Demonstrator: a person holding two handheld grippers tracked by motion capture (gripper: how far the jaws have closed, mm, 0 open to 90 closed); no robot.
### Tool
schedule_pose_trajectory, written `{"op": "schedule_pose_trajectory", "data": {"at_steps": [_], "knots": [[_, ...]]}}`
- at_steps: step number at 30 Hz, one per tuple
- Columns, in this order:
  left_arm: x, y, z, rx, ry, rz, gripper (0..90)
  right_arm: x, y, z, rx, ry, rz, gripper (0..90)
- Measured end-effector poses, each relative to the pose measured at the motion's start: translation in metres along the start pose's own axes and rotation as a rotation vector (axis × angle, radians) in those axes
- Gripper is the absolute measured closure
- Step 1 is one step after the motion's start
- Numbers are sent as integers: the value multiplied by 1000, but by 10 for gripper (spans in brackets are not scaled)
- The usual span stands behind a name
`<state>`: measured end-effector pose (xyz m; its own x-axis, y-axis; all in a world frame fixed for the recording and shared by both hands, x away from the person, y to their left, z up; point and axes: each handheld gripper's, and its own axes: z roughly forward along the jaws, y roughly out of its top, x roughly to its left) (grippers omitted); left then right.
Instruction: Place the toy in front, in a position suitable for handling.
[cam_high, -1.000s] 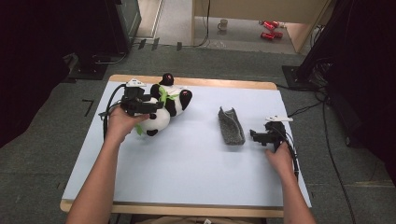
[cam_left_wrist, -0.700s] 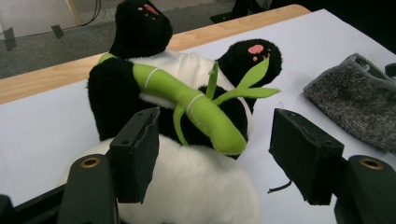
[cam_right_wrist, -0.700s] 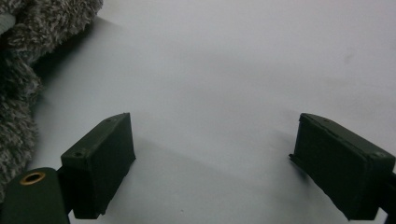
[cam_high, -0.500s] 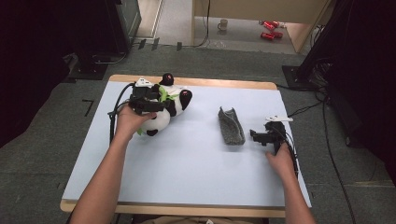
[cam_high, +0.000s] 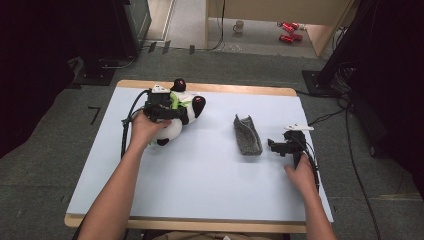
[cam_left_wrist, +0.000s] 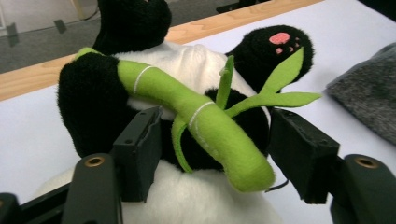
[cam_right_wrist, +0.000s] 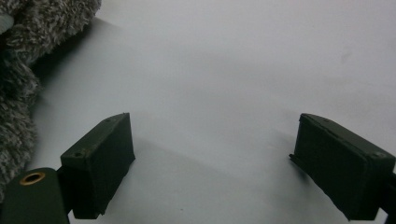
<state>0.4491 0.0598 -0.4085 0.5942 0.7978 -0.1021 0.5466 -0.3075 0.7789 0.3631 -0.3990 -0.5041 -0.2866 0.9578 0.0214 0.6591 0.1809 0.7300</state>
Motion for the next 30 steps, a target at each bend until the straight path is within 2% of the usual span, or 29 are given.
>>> {"op": "schedule_pose_trajectory", "data": {"at_steps": [5,6,7,11,13,17,22,26,30], "knots": [[1,-2,2,7,-8,1,427,0,0,0,0,0,1,115],[1,-2,2,7,-6,7,475,0,0,0,0,-1,2,115],[1,-2,2,12,-6,15,475,0,0,0,0,-1,2,115],[-1,-2,1,13,-13,36,593,0,0,0,1,-1,1,115],[-2,-2,0,15,-20,57,616,0,0,0,1,-1,1,115],[-2,-1,-4,15,-53,57,727,0,0,0,1,0,1,115],[-1,0,-9,19,-80,72,763,0,0,0,2,1,0,115],[-5,0,-15,24,-97,111,765,0,0,0,2,1,0,115],[-11,1,-22,42,-133,145,766,0,0,0,3,1,2,115]]}}
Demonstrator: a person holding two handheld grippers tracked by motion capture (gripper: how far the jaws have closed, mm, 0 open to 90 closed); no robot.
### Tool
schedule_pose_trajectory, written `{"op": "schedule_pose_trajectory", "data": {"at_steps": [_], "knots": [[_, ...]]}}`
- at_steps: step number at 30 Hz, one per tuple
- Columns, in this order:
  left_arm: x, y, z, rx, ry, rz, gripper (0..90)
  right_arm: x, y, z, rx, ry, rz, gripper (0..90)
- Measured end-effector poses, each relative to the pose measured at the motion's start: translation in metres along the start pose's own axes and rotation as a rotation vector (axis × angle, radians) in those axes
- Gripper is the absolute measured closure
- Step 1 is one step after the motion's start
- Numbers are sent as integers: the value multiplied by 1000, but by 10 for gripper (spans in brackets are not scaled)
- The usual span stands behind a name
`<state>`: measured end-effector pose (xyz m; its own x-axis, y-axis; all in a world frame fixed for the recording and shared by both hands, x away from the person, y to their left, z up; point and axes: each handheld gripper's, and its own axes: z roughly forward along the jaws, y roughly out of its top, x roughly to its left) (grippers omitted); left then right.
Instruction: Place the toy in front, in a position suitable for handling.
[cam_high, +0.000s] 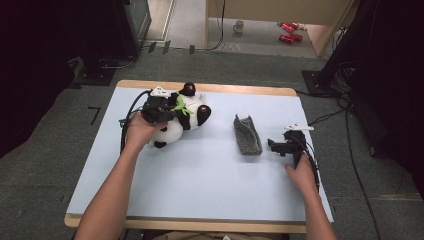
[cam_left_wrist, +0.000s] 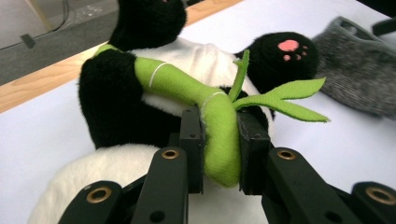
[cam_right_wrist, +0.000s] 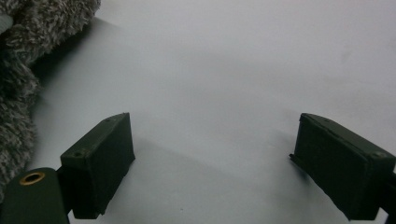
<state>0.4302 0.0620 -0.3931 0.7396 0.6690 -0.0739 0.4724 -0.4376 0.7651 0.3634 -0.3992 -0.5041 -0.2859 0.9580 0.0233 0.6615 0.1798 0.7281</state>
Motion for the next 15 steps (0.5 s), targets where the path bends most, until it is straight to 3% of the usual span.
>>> {"op": "schedule_pose_trajectory", "data": {"at_steps": [4,9,11,15], "knots": [[-10,2,-6,4,-48,18,767,0,0,0,2,1,-1,115],[-23,-2,-15,-27,-130,32,767,0,0,0,2,0,0,115],[-33,-5,-20,-8,-149,73,766,0,0,0,2,0,0,114],[-43,-6,-27,6,-164,112,767,0,0,0,2,0,0,115]]}}
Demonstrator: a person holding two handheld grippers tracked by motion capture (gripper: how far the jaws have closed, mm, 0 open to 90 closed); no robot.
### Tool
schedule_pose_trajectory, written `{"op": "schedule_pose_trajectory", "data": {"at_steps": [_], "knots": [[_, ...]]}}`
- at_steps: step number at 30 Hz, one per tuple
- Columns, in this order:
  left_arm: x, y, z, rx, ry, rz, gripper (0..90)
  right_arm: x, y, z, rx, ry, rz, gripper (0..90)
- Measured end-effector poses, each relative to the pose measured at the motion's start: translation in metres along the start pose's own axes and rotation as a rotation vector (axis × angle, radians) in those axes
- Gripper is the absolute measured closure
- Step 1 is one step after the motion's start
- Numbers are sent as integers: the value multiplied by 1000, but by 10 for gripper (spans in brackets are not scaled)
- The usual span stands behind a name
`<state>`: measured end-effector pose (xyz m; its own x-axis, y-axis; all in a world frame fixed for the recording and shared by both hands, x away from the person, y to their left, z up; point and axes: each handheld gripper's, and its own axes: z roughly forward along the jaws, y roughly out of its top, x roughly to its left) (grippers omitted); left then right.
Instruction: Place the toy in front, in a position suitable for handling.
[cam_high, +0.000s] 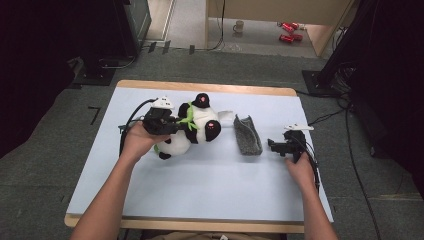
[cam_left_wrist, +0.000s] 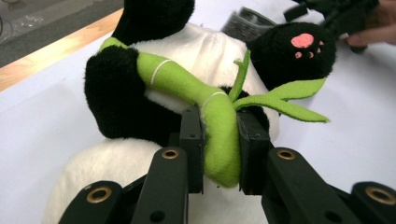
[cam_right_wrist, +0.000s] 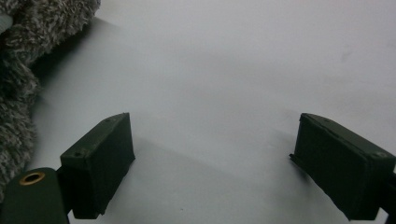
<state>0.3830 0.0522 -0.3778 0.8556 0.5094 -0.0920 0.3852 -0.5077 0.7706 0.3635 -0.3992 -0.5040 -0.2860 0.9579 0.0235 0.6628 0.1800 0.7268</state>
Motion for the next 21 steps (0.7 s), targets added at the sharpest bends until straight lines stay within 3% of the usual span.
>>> {"op": "schedule_pose_trajectory", "data": {"at_steps": [2,9,15,21], "knots": [[-10,0,-7,15,-32,35,766,0,0,0,0,0,0,115],[-26,-5,-9,48,-101,68,764,0,0,0,1,2,2,114],[-34,-16,3,32,-137,13,759,0,0,0,4,3,2,112],[-38,-25,15,4,-146,-36,726,0,1,1,4,5,-1,110]]}}
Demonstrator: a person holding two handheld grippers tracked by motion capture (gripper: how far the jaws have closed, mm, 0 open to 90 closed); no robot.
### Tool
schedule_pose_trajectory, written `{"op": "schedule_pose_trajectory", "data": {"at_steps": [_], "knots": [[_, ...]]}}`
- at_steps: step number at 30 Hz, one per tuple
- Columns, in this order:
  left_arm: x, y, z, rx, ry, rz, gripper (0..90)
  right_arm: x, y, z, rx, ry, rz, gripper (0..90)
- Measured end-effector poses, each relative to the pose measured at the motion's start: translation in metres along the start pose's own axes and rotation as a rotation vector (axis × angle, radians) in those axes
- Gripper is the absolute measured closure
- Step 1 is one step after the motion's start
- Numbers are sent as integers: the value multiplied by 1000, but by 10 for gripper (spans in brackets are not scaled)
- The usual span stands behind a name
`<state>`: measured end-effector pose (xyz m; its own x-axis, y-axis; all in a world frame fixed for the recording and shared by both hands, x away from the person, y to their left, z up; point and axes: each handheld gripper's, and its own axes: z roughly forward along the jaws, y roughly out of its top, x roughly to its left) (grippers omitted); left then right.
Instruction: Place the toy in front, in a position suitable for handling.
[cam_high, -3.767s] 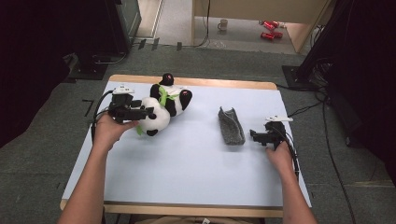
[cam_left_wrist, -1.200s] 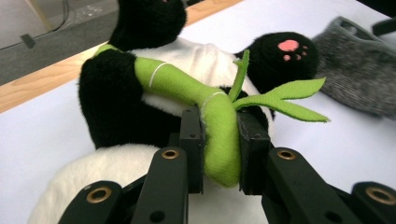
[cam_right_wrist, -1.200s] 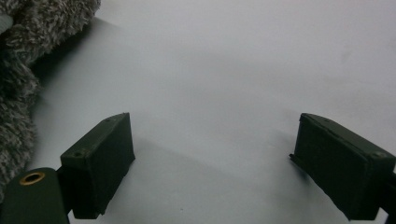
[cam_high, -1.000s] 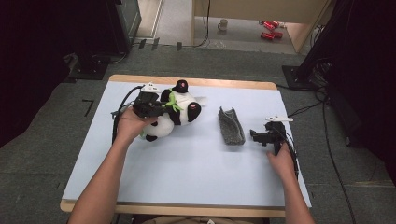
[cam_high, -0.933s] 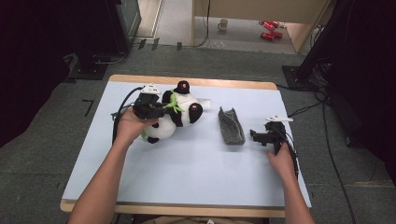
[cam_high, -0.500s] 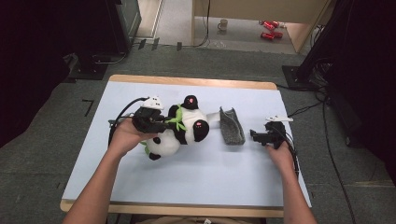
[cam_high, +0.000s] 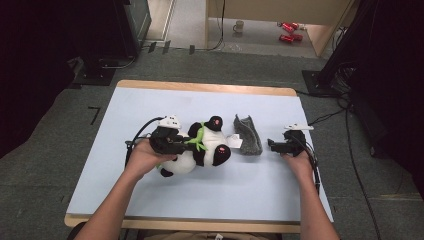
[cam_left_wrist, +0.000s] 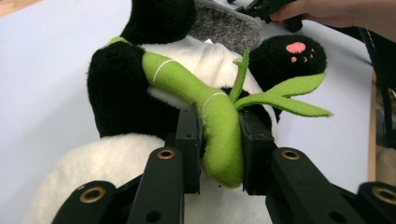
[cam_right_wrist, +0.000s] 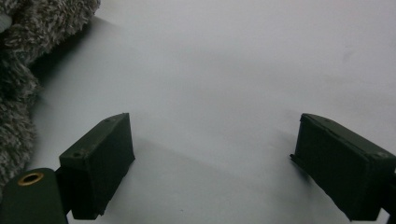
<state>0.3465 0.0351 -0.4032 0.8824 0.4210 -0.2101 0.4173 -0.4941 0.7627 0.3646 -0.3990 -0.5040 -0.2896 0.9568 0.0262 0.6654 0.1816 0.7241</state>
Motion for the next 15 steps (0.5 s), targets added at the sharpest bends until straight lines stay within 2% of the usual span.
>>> {"op": "schedule_pose_trajectory", "data": {"at_steps": [4,7,11,15], "knots": [[-1,-2,2,-32,19,-14,679,0,0,0,-1,0,-3,111],[-1,-4,0,-70,29,-27,598,0,0,0,-1,-1,-3,111],[-1,-3,-1,-74,26,-27,531,1,0,0,-1,-3,-3,117],[-1,-3,-5,-73,42,-30,453,2,2,-1,15,-13,10,144]]}}
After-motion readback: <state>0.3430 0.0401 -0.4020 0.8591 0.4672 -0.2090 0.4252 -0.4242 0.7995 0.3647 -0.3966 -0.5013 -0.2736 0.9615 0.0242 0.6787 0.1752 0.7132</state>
